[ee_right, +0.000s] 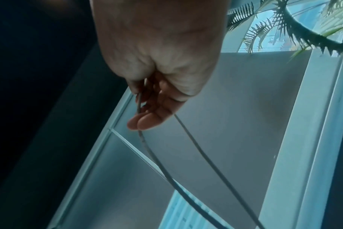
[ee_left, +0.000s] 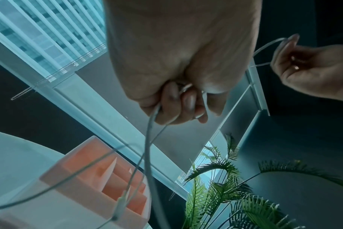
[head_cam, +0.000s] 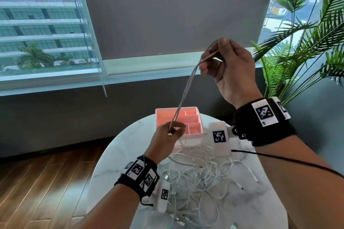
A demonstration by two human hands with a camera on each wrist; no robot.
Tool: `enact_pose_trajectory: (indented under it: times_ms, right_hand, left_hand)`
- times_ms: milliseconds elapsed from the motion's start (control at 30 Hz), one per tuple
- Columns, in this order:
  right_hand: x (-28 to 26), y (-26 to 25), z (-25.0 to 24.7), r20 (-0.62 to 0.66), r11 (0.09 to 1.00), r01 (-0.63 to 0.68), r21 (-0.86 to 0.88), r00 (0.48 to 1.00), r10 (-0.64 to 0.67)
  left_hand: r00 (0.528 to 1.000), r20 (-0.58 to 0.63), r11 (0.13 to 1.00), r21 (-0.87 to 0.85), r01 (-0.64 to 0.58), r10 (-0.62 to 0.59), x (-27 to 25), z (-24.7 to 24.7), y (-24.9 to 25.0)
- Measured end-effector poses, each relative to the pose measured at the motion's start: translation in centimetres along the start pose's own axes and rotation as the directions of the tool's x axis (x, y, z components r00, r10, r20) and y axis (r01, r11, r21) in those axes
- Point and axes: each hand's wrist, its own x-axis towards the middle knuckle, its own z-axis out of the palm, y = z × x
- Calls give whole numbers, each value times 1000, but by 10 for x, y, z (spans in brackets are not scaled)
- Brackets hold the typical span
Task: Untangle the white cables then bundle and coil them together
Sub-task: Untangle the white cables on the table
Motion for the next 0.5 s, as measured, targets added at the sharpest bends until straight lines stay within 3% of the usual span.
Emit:
enact_pose_trajectory:
  times_ms: [133, 200, 333, 500]
  right_hand:
    - [0, -10, -4, -9, 999, 4, 54, 1000, -3]
    - [-2, -6, -9, -11, 999, -33, 42, 999, 34]
    - [-9, 8, -17, -35, 994, -108, 21, 993, 109]
    - [-18, 34, -40, -57, 944, -295, -149, 956, 289]
  left_hand:
    - [990, -125, 998, -8, 67, -67, 2, -1, -8]
    - [991, -77, 990, -99, 105, -113, 1, -2, -8]
    - [982, 157, 985, -121, 121, -101, -5, 5, -1]
    - [981, 110, 963, -199, 179, -160, -9, 5, -4]
